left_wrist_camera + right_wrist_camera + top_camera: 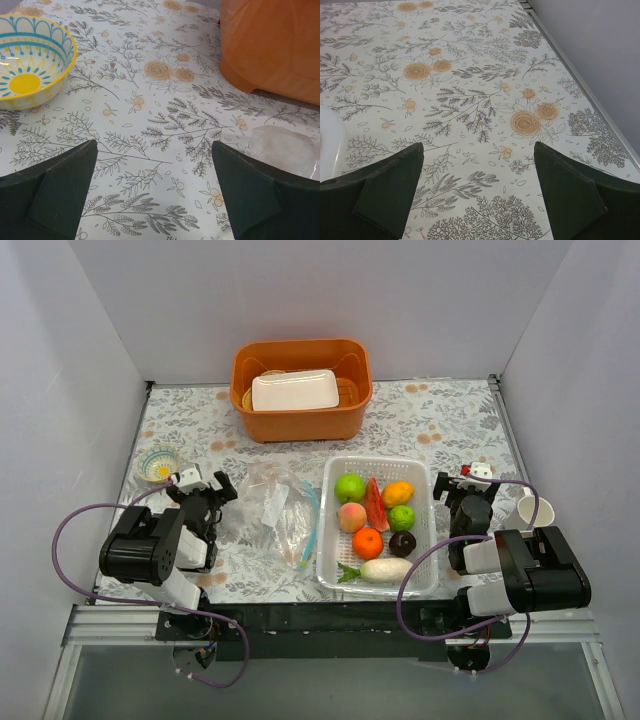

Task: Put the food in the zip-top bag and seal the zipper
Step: Move the zipper food storage bag to the center of the board.

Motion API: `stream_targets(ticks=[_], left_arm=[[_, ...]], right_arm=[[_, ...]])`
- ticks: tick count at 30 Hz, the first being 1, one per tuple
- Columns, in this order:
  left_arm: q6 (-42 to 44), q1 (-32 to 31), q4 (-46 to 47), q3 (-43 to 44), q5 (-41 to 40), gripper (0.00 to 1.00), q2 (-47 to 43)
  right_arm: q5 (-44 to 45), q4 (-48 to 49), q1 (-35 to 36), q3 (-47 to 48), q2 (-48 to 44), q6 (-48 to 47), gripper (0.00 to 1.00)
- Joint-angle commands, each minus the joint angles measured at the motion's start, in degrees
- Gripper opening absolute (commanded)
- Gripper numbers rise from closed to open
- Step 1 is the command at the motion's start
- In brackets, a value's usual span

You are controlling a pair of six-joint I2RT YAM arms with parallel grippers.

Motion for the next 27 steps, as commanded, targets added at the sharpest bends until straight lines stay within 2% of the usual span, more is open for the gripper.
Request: stream_targets(ticks=[1, 4, 5, 7, 8, 10, 12, 14, 15, 16, 17, 18, 19, 20, 21, 23, 24, 25, 27], left_arm=[[0.7, 0.4, 2.8, 0.3, 0.5, 0.98, -0.2], [0.5, 0.4, 2.7, 0.5, -0.6, 0.98, -0.3], [-0.3, 0.6, 2.2, 0.8, -1.8, 0.98, -0.5], [-1.2, 0.9, 0.7, 0.6, -3.0, 0.98, -1.6], [-0.3, 0.6, 4.5, -1.5, -1.9, 0.98, -2.0], [-0.1, 0.4, 8.5, -4.1, -1.4, 0.98, -2.9], [1.5, -0.3, 11.5, -5.0, -3.8, 0.98, -5.1], [-0.9, -2.3, 0.6, -3.3, -13.0, 0.98, -10.4], [-2.0, -2.2, -5.0, -0.7, -14.2, 0.98, -17.0], [-2.6, -2.2, -14.1, 1.2, -14.6, 0.98, -19.4], [-4.1, -2.2, -18.3, 2.7, -15.6, 0.98, -22.0], [-7.0, -2.2, -23.4, 6.7, -16.5, 0.98, -24.2], [-10.3, -2.1, -34.9, 8.9, -18.0, 0.98, -28.2], [-19.7, -2.1, -42.7, 11.4, -19.1, 0.98, -30.1], [-21.8, -1.8, -49.9, 17.4, -17.4, 0.98, -31.3], [-21.3, -1.0, -62.3, 22.7, -11.8, 0.98, -32.7], [-19.9, -1.0, -65.5, 25.1, -9.4, 0.98, -32.2], [-19.3, -1.0, -71.4, 30.3, -4.6, 0.98, -31.5], [-19.2, -1.0, -76.3, 34.7, -0.9, 0.98, -28.2]], right_arm=[[0.0, 1.2, -0.1, 0.3, 0.2, -0.7, 0.98], [-2.8, 3.6, 0.4, -1.9, -2.4, -3.1, 0.98], [-1.8, 0.9, 1.4, -1.8, -7.1, -3.7, 0.98], [3.4, -18.3, 2.2, 3.2, -13.3, 0.2, 0.98], [4.4, -26.3, 2.2, 5.8, -18.7, 3.5, 0.98], [5.1, -44.3, 2.2, 12.4, -22.7, 7.8, 0.98], [3.7, -50.0, 2.3, 14.1, -26.5, 10.2, 0.98], [2.1, -53.4, 2.2, 14.2, -29.2, 10.5, 0.98], [1.2, -53.8, 2.2, 14.1, -29.9, 10.1, 0.98], [0.2, -55.7, 2.2, 14.3, -30.7, 10.3, 0.98], [-0.9, -56.7, 2.2, 14.7, -31.8, 10.3, 0.98], [-3.1, -57.4, 2.2, 14.9, -32.3, 10.2, 0.98], [-3.7, -58.2, 2.2, 15.5, -32.7, 11.8, 0.98], [-3.9, -59.8, 2.2, 16.3, -33.4, 13.4, 0.98], [-5.1, -60.8, 2.2, 17.2, -33.6, 14.7, 0.98], [-8.6, -63.2, 2.1, 19.3, -33.9, 16.8, 0.98], [-13.3, -63.5, 2.2, 19.9, -33.8, 17.0, 0.98], [-15.2, -64.2, 2.2, 20.6, -33.6, 17.3, 0.98], [-17.8, -70.2, 2.2, 24.1, -31.8, 20.1, 0.98]])
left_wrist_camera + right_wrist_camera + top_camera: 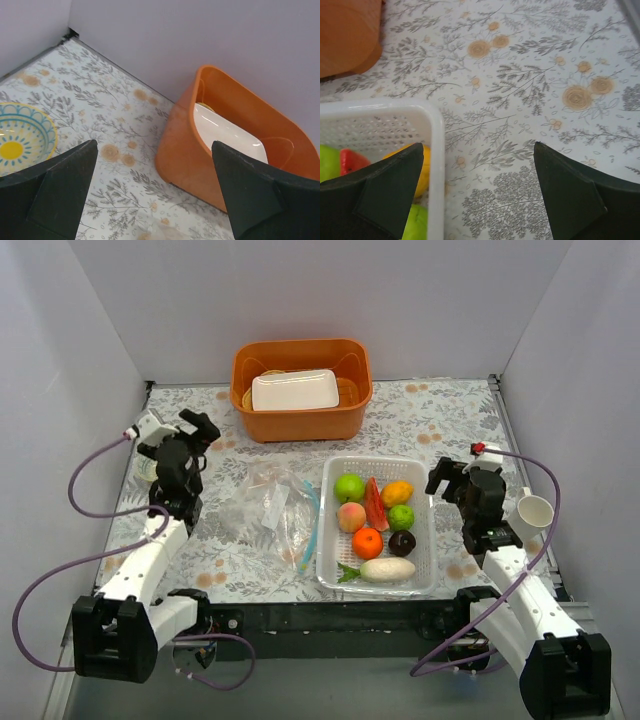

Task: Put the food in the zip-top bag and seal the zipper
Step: Move the zipper food storage bag to the center of the board.

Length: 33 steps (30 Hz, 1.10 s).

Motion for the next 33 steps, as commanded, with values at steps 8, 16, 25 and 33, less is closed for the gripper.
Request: stream_targets(ticks=[8, 16, 25, 33], left_arm=[[-3.5, 0.2, -43.1, 22.0, 23.6, 0.98, 5.8], [0.1, 0.2, -50.7, 23.7, 36.0, 0.98, 3.8], [-2.5, -8.3, -54.8, 19.7, 35.8, 0.98, 1.8], [-1.6, -10.5, -56.6, 21.8, 23.6, 0.98, 11.0]], right_arm=[[-15.7, -18.3, 0.1, 13.4, -0.2, 12.0, 0.98], [-17.5, -25.6, 0.2, 18.6, 1.6, 10.6, 0.98], [-19.0, -32.3, 0.1, 21.7, 4.2, 10.4, 0.98], [-26.4, -30.2, 0.3, 21.4, 5.8, 13.5, 0.98]])
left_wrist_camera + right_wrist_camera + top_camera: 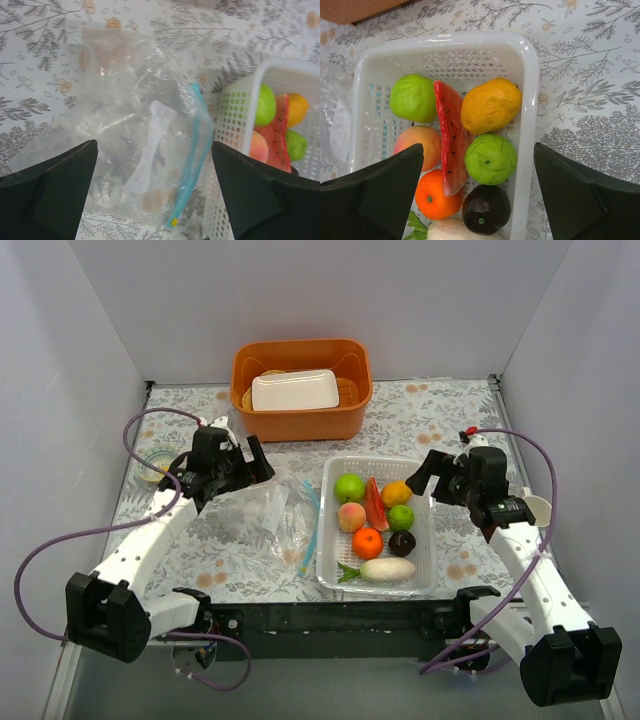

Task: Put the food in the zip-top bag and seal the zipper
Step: Move the zipper food storage bag to the center of the board.

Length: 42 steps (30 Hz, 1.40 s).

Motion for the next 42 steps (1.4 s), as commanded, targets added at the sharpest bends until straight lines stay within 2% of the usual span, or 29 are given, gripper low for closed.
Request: stream_targets(ticks=[1, 6, 10, 14, 20, 23, 31, 36, 42], left_arm=[[1.0, 0.3, -2.2, 2.6, -8.4, 0.98, 6.0], [0.9, 0.4, 1.7, 5.3, 3.0, 0.98, 12.5], [-1.2, 0.3, 7.5, 4.4, 5.1, 0.98, 11.9], [-2.4, 0.4, 5.7, 5.8, 2.3, 0.98, 11.2], [-5.4, 0.3, 11.5, 2.2, 10.2, 0.98, 8.3], [-6.1, 0.3, 14.4, 0.5, 11.6, 0.98, 11.7], [-6.8, 0.3, 17.2, 1.3, 7.6, 0.98, 21.8], [-10.2, 0.7, 11.0, 1.4, -4.1, 0.98, 24.1], [-11.9, 2.4, 5.5, 0.6, -11.6, 0.98, 25.0]], right_arm=[[-4.8, 1.5, 0.0, 2.4, 1.2, 1.7, 0.98], [-7.4, 1.4, 0.1, 3.1, 2.9, 1.7, 0.98], [-8.3, 1.4, 0.1, 3.7, 3.5, 1.9, 0.98], [-8.8, 1.3, 0.2, 4.5, 4.2, 1.9, 0.98], [-9.6, 0.7, 0.1, 6.4, 5.4, 1.7, 0.98], [-10.5, 0.8, 0.2, 6.8, 6.0, 1.8, 0.98], [-11.8, 0.2, 0.7, 8.3, 7.5, 1.5, 0.98], [-12.5, 0.1, 1.2, 8.6, 8.5, 1.5, 0.98], [-12.6, 0.0, 1.6, 8.8, 9.3, 1.4, 0.98]])
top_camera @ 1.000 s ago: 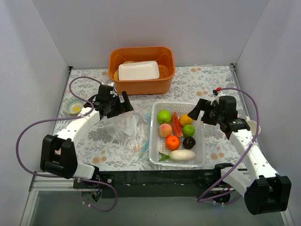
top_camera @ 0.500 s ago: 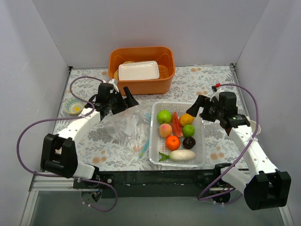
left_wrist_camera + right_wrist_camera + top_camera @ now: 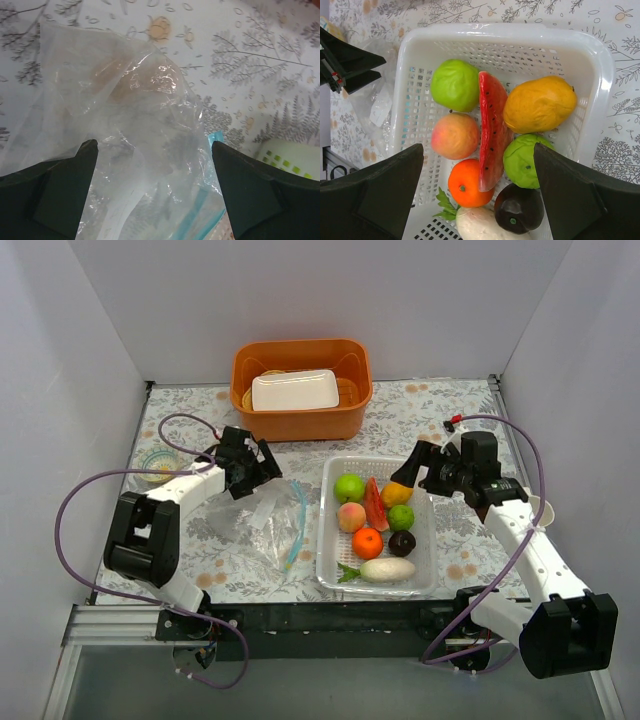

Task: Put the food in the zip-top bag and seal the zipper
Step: Move the zipper food storage bag to the center of the board, then pick up the zipper food storage bag at the center of the board.

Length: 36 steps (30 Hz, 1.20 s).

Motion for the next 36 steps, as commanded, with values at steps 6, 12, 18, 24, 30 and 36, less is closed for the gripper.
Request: stream_targets(ticks=[6, 12, 18, 24, 30, 36], left_arm=[[-1.2, 2.7, -7.4, -1.8, -10.9, 0.98, -5.3], [5.5, 2.7, -7.0, 3.3, -7.1, 0.98, -15.5], [7.0, 0.9, -14.0, 6.9, 1.5, 0.95, -19.8], [2.7, -10.9, -20.5, 1.6, -5.1, 0.81, -23.5], [-2.7, -17.6, -24.3, -2.7, -11.3, 0.73, -24.7], [-3.7, -18.9, -23.7, -4.4, -12.7, 0.69, -23.1]], right_arm=[[-1.3, 0.0, 1.0, 2.9, 1.1, -0.4, 0.98], [-0.7, -0.9, 2.0, 3.7, 1.8, -1.2, 0.98], [0.0, -0.1, 3.2, 2.7, 1.2, 0.3, 0.98], [0.4, -0.3, 4.0, 2.0, 0.3, 0.9, 0.98], [0.7, -0.8, 4.2, 2.5, 0.5, 0.8, 0.98], [0.7, -0.7, 4.3, 2.2, 0.7, 1.0, 0.98]])
